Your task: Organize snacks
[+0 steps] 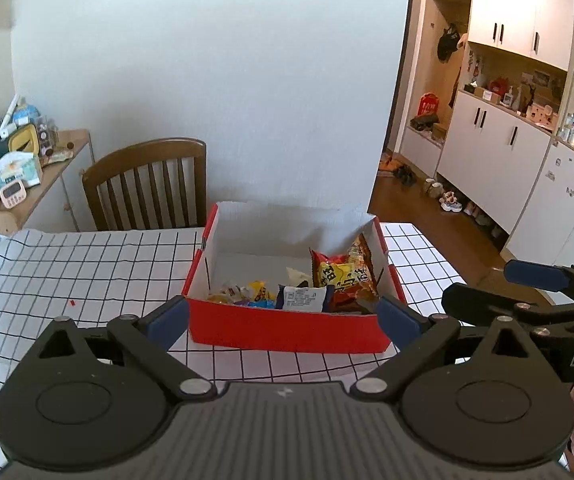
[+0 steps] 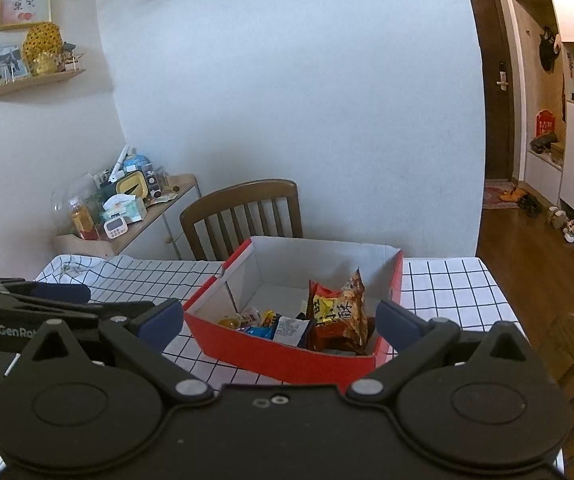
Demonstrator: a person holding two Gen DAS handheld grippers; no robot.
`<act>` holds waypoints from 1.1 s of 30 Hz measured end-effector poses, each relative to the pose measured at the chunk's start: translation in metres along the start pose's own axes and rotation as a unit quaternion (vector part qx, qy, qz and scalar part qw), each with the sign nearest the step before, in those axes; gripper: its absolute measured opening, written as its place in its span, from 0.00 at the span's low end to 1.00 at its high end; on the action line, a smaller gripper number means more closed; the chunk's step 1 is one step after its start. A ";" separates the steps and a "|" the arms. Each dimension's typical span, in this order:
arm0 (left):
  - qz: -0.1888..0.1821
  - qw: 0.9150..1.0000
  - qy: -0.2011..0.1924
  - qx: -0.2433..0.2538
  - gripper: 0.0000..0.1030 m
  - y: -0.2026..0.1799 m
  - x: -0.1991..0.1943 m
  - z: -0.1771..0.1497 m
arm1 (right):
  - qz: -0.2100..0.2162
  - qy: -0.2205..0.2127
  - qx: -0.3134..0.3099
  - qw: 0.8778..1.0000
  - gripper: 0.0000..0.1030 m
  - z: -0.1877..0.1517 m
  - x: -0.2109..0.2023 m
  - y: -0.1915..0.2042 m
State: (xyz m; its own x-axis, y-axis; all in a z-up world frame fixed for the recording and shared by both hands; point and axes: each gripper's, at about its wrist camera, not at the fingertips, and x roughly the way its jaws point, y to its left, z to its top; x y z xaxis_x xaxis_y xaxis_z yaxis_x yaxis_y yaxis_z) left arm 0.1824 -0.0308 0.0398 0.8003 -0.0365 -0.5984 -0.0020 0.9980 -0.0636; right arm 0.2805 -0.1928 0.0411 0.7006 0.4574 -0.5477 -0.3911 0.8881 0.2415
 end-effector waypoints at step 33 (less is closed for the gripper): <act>0.002 1.000 0.002 -0.008 0.98 -0.005 -0.027 -0.005 | 0.015 -0.002 0.013 1.000 1.00 -0.002 -0.026 0.012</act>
State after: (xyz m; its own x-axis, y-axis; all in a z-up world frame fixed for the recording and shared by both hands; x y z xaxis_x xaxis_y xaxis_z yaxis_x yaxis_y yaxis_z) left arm 0.1583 -0.0351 0.0522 0.7978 -0.0324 -0.6020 -0.0156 0.9971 -0.0744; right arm 0.2565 -0.1936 0.0570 0.6913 0.4835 -0.5370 -0.3962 0.8751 0.2779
